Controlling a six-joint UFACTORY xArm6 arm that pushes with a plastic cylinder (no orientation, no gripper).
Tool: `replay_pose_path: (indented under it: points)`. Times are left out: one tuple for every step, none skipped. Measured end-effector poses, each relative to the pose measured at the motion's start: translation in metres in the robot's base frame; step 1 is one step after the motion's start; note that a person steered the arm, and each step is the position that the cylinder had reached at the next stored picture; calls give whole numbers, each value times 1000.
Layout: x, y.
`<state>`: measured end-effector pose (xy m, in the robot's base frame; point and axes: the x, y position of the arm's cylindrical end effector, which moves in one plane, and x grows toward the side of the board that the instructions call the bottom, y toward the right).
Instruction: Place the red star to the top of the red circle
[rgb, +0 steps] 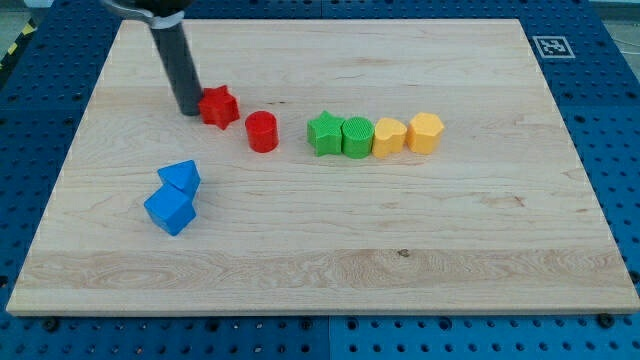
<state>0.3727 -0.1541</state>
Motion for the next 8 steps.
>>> replay_pose_path:
  points:
    - [0,21]
    - [2,36]
    - [21,17]
    - [31,14]
    - [59,26]
    - [89,27]
    - [115,36]
    - [131,54]
